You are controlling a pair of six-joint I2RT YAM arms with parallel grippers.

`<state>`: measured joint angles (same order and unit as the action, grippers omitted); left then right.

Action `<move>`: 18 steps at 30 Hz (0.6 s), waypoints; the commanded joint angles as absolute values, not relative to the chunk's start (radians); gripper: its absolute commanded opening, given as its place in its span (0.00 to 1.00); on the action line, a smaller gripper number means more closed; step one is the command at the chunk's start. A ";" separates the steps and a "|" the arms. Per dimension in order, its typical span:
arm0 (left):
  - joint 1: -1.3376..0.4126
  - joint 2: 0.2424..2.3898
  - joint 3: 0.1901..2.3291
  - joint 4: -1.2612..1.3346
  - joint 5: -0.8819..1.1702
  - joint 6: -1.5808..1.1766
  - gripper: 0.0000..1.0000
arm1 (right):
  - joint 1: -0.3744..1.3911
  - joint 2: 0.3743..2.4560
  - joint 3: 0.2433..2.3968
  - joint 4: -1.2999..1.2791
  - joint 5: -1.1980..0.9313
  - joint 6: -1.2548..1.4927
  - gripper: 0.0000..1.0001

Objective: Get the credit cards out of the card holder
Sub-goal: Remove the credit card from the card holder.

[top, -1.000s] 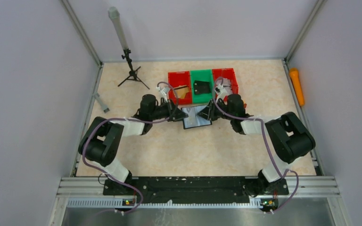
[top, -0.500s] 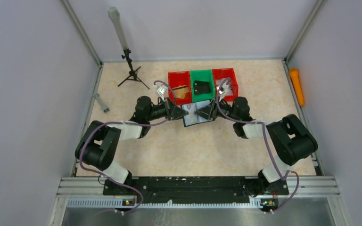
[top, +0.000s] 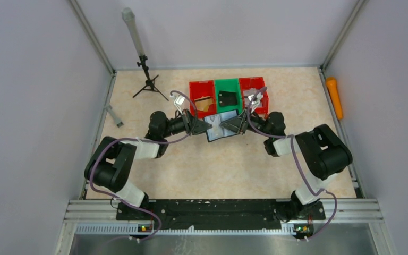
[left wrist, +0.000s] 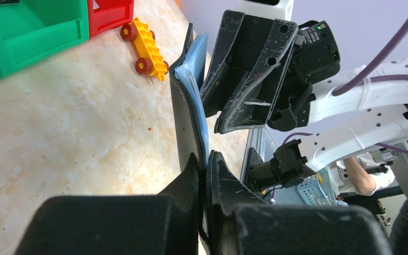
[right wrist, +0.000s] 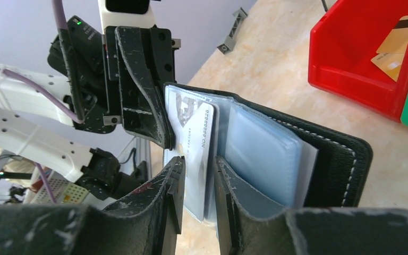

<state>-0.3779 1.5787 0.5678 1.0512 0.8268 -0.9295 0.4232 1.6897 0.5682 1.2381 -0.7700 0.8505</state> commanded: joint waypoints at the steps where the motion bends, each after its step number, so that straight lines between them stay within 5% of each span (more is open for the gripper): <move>1: -0.397 1.555 0.570 1.184 0.889 -0.960 0.00 | 0.431 1.727 0.570 1.446 -0.865 0.952 0.27; 11: -0.397 1.576 0.563 1.267 0.905 -1.002 0.00 | 0.430 1.763 0.590 1.429 -0.877 0.958 0.27; 18: -0.397 1.585 0.568 1.243 0.896 -0.991 0.00 | 0.429 1.778 0.592 1.481 -0.893 0.994 0.04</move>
